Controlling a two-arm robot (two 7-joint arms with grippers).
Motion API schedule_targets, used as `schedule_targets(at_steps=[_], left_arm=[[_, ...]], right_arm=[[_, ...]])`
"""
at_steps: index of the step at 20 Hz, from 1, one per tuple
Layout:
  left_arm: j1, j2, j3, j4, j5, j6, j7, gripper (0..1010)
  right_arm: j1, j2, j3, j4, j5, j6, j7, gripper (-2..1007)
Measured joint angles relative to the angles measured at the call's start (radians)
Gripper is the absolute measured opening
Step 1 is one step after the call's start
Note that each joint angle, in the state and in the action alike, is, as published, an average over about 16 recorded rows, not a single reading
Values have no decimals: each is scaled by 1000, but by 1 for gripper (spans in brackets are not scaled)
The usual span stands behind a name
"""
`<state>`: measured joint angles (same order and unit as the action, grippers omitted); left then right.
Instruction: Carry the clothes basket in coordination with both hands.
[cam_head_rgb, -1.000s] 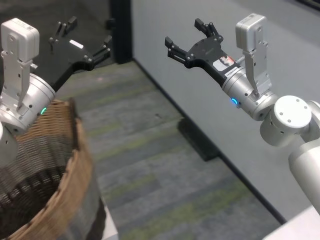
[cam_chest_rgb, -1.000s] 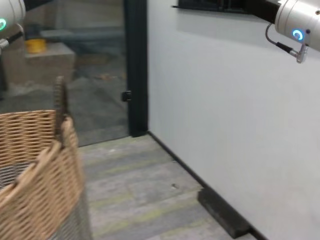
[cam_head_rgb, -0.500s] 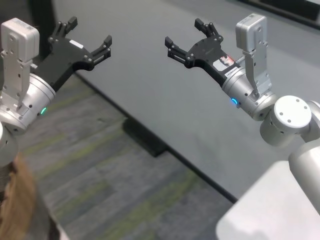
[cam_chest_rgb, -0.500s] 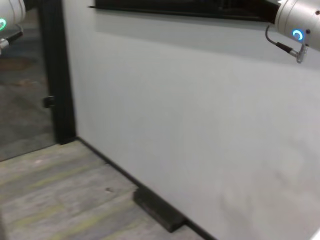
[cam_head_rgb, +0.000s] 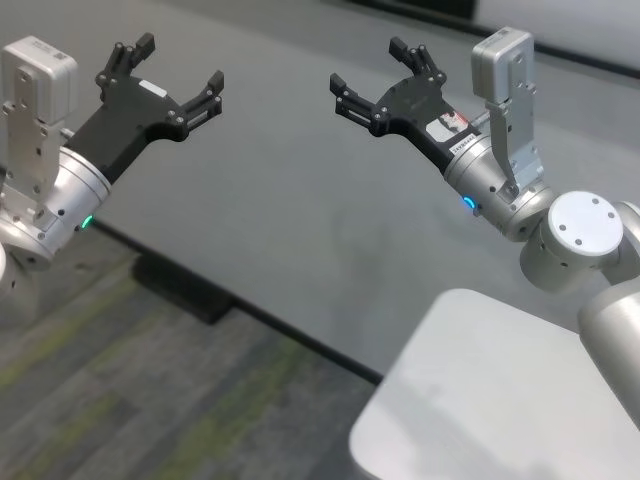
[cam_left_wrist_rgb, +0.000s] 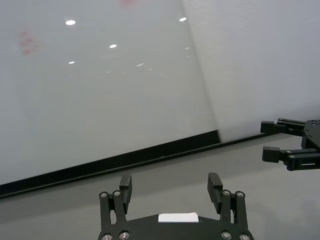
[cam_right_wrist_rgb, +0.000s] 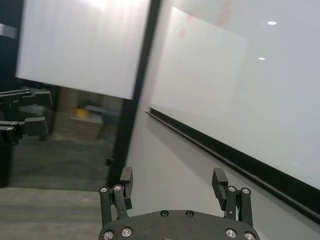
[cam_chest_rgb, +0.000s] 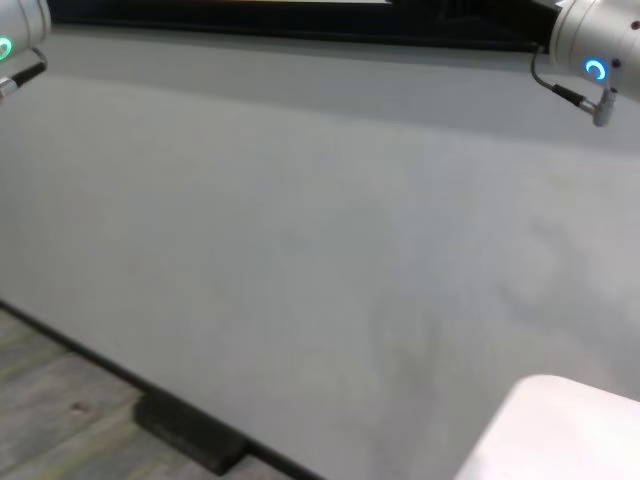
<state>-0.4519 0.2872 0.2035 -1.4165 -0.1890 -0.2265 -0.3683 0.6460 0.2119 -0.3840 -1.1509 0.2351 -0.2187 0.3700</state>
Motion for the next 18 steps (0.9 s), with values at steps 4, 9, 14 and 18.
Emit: schedule_targets(at_steps=[4, 9, 14, 18], left_arm=[[0, 0, 0, 0, 0, 0, 0, 1002], [0, 0, 0, 0, 0, 0, 0, 1002], [0, 0, 0, 0, 0, 0, 0, 1002], [0, 0, 0, 0, 0, 0, 0, 1002]], right_arm=[[0, 0, 0, 0, 0, 0, 0, 1005], [0, 0, 0, 0, 0, 0, 0, 1005], [0, 0, 0, 0, 0, 0, 0, 1005], [0, 0, 0, 0, 0, 0, 0, 1005]])
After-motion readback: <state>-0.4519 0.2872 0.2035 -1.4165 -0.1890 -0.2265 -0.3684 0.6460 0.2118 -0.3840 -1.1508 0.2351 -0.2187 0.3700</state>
